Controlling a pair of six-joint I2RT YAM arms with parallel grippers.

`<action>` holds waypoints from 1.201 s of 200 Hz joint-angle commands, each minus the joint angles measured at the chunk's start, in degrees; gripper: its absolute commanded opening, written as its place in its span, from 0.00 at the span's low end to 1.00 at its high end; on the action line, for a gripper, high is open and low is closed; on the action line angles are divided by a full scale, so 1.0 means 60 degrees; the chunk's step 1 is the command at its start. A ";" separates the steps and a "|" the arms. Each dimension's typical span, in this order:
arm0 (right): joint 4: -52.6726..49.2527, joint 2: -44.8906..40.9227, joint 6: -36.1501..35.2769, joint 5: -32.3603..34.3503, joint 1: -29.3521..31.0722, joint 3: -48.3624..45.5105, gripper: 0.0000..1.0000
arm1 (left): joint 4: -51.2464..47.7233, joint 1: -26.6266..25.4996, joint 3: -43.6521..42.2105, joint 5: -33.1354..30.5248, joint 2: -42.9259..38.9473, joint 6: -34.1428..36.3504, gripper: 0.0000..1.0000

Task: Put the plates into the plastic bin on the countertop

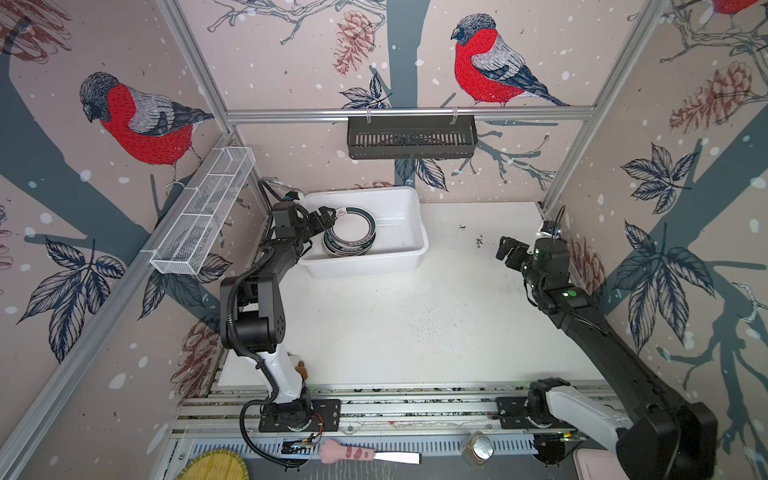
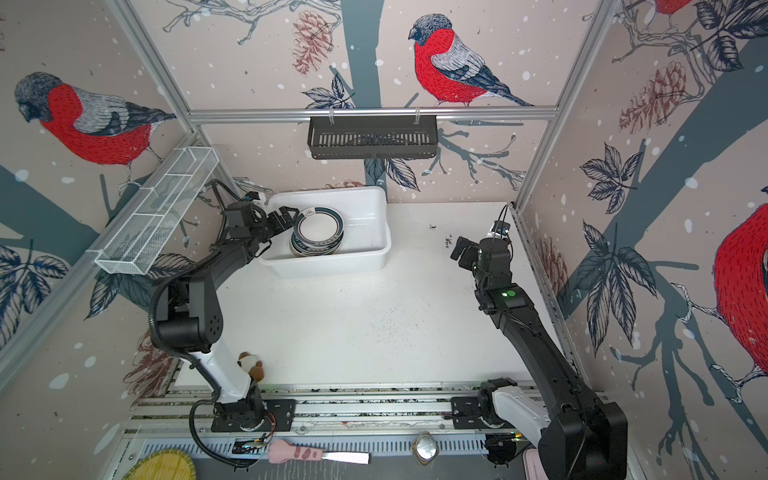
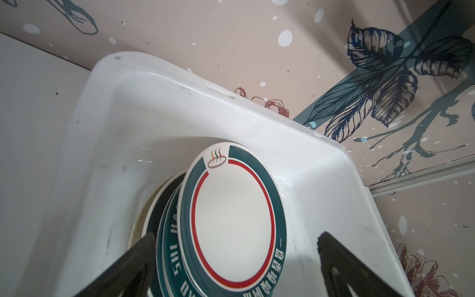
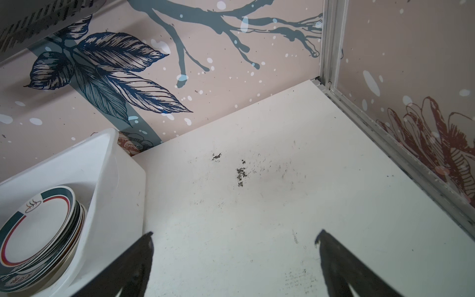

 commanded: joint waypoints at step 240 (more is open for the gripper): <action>0.6792 0.0378 -0.0814 0.3948 0.1510 -0.3479 0.99 | 0.5944 0.0014 -0.9330 -0.5821 -0.5094 0.2023 0.98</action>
